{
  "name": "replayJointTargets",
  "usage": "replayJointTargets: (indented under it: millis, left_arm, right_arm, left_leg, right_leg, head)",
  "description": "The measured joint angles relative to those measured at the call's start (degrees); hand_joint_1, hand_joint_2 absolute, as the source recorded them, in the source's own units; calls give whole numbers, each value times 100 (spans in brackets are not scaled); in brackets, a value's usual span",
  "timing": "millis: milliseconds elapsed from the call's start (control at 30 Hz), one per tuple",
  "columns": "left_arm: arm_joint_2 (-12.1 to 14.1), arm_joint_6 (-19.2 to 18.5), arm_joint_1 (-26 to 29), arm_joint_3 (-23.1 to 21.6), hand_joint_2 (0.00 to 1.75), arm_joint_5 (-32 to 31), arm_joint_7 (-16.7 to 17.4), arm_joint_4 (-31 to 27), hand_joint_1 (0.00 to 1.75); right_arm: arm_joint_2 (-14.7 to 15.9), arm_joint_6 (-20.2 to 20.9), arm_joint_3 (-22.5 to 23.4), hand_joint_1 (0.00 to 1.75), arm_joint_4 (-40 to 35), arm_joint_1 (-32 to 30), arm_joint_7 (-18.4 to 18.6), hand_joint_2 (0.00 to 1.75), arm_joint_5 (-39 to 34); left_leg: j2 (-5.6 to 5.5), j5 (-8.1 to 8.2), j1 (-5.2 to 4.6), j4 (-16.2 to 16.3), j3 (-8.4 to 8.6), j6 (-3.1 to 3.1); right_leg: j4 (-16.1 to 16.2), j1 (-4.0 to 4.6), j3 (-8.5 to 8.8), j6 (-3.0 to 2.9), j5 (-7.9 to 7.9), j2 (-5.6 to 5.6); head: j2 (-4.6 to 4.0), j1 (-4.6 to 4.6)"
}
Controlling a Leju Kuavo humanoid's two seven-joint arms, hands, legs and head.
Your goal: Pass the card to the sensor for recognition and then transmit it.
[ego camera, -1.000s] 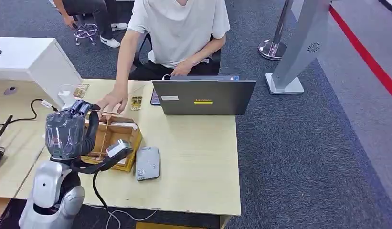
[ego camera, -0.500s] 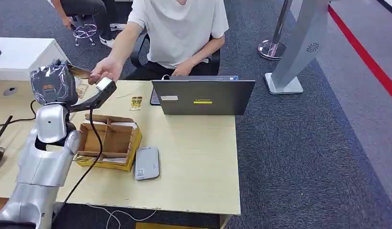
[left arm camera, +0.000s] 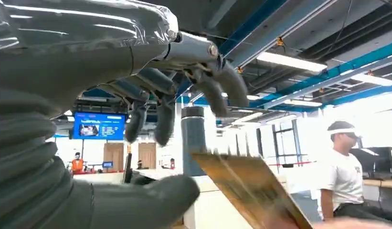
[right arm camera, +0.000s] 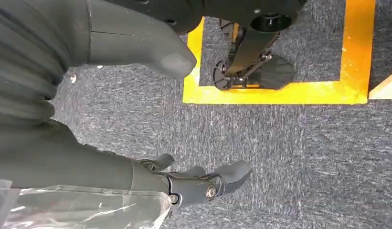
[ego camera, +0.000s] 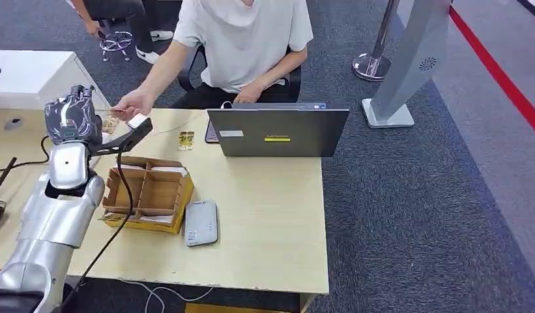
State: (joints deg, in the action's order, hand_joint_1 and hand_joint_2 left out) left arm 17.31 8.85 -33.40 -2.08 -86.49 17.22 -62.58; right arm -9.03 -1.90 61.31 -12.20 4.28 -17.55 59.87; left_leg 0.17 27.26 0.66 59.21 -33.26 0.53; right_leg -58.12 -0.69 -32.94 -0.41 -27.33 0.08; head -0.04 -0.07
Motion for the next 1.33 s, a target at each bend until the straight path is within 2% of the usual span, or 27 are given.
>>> replayJointTargets:
  millis: [133, 333, 467, 733, 833, 933, 1000, 1067, 1167, 1233, 1300, 1333]
  left_arm:
    - [48, 9, 63, 9, 175, 7, -15, 7, 0]
    - [55, 31, 258, 140, 175, 318, -489, -105, 0]
    - [153, -4, 684, 300, 175, 891, -940, -692, 0]
    - [327, -20, 1131, 533, 175, 1112, -1078, -1310, 0]
    - [560, 76, 1694, 757, 175, 1883, -1472, -1764, 0]
    - [803, 125, 2756, 1673, 175, 3387, -2303, -2510, 0]
    - [802, -121, 3320, 2434, 175, 4192, -2922, -2868, 0]
    - [648, -781, 3738, 3430, 175, 4745, -3744, -3110, 0]
    - [214, -1574, 3931, 4873, 175, 4724, -4789, -3269, 0]
    - [-88, -2137, 3919, 5722, 175, 4791, -5231, -3281, 0]
    - [-381, -2897, 3828, 6548, 175, 5010, -5351, -3250, 0]
    - [-459, -3122, 3754, 6849, 175, 5065, -5351, -3202, 0]
  right_arm:
    - [0, 0, 0, 0, 0, -1, -2, 175, -18]
    - [0, 0, 2, 0, 0, -11, -41, 175, -105]
    - [0, 9, 55, 0, 0, -41, -122, 175, -245]
    - [0, 31, 144, 0, 0, -48, -175, 175, -346]
    - [0, 52, 233, 0, 0, -51, -310, 175, -535]
    - [0, 118, 413, 0, -2, -85, -404, 175, -765]
    - [2, 131, 531, 0, -2, -112, -439, 175, -892]
    - [2, 138, 670, 0, -2, -117, -457, 175, -1016]
    - [2, 120, 843, 0, -2, -123, -455, 175, -1117]
    - [2, 87, 916, 0, -2, -133, -409, 175, -1126]
    - [2, 30, 995, 0, -2, -141, -376, 175, -1130]
    - [2, 9, 1019, 0, -2, -141, -354, 175, -1130]
  left_leg:
    - [0, 0, 1, 0, -1, 0]
    - [0, 0, 1, -1, -2, 0]
    - [4, 1, 1, -1, -4, 0]
    - [0, 0, 2, -5, -17, 1]
    - [34, 11, 0, -10, -7, 14]
    - [87, 29, 1, -11, 8, 16]
    - [83, 32, 3, -12, -2, 16]
    - [78, 35, 4, -12, -7, 15]
    - [70, 38, 5, -14, -12, 14]
    - [69, 40, 5, -14, -14, 14]
    - [61, 41, 4, -14, -14, 12]
    - [57, 41, 5, -14, -13, 11]
  right_leg:
    - [-1, 0, -1, 0, 0, 0]
    - [-1, 0, -1, 0, 0, 0]
    - [0, 0, -5, 0, -1, 4]
    - [-4, 0, -6, 0, 0, 0]
    - [-9, 0, -5, -2, 0, 35]
    - [-9, 0, -25, -6, -7, 89]
    - [-8, 0, -30, -8, -16, 86]
    - [-7, 1, -32, -9, -23, 80]
    - [-6, 2, -30, -12, -28, 69]
    - [-4, 3, -30, -11, -29, 67]
    - [-1, 2, -30, -11, -29, 58]
    - [-1, 3, -29, -11, -29, 54]
  head:
    - [0, 0]
    - [0, 0]
    - [0, 0]
    - [0, 0]
    - [0, 2]
    - [0, -2]
    - [0, 7]
    - [0, -4]
    - [0, -4]
    - [0, -2]
    - [0, -4]
    - [0, -4]
